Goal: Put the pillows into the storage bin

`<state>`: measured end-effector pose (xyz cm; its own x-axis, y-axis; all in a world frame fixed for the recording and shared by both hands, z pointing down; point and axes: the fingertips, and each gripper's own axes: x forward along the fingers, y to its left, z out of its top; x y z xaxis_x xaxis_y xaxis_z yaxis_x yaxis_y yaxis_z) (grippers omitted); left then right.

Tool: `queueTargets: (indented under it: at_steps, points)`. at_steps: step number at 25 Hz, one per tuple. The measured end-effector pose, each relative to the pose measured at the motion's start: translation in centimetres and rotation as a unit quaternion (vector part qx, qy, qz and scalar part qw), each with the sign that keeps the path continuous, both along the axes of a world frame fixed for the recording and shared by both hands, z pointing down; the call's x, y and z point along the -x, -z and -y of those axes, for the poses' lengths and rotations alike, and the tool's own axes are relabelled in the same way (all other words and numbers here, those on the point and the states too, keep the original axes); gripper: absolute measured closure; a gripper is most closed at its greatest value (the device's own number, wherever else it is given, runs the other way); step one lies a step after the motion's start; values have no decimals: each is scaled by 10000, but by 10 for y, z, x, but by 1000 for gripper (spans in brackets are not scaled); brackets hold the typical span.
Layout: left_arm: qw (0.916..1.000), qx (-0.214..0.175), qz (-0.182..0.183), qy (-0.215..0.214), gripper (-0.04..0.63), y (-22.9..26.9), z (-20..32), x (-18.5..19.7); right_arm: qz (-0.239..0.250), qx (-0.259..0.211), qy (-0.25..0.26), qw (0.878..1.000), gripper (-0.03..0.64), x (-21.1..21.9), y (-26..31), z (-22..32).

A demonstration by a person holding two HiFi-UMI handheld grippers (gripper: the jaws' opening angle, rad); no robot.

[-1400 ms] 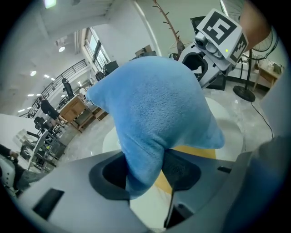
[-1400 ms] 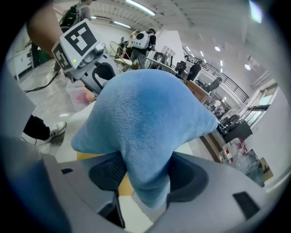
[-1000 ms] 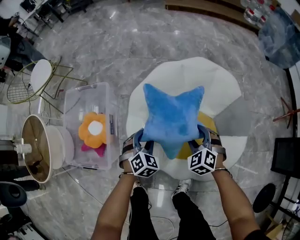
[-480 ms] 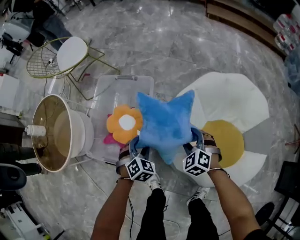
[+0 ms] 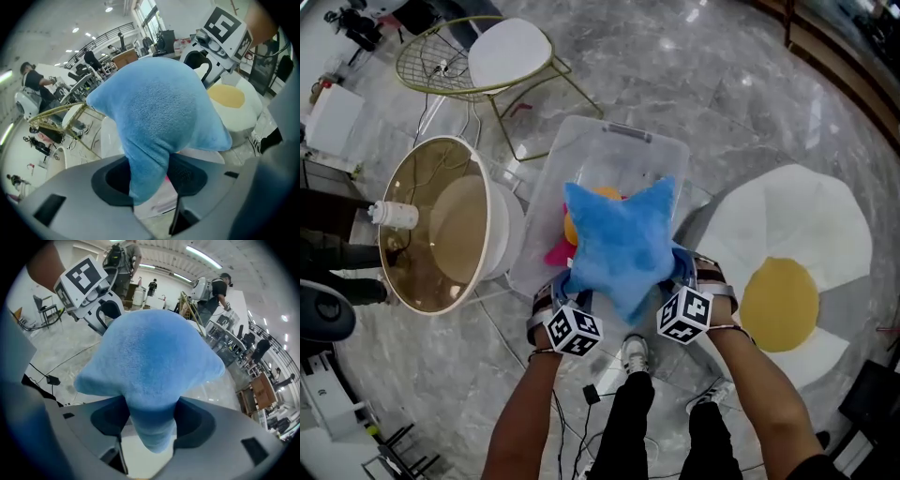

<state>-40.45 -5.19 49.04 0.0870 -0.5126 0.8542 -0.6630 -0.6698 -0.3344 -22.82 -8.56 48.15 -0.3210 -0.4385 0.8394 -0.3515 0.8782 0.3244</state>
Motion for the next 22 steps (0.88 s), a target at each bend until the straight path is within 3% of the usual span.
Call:
queueTargets:
  at_steps: [8,11,13,14,16,22]
  points:
    - [9979,419,-83,497,351,-35,0,73,-289,359,695,9965,291,75,-34,18]
    - [9973,515,41,528,309,-53,-1,90,-637,415,1096,9911,261,87,-58,22]
    - [9977,395,245,488,271,-61,0,100,-855,397,1402,9856,177,89,-75,24]
    - [9979,308,315,485,268,-62,-1,103,-894,366,1532,9835,73,90,-80,24]
    - [9979,236,313,507,265,-62,-3,105,-790,295,1649,9827,18,91,-82,24]
    - [9979,114,179,610,265,-43,-3,100,-83,306,1287,9912,18,90,-54,16]
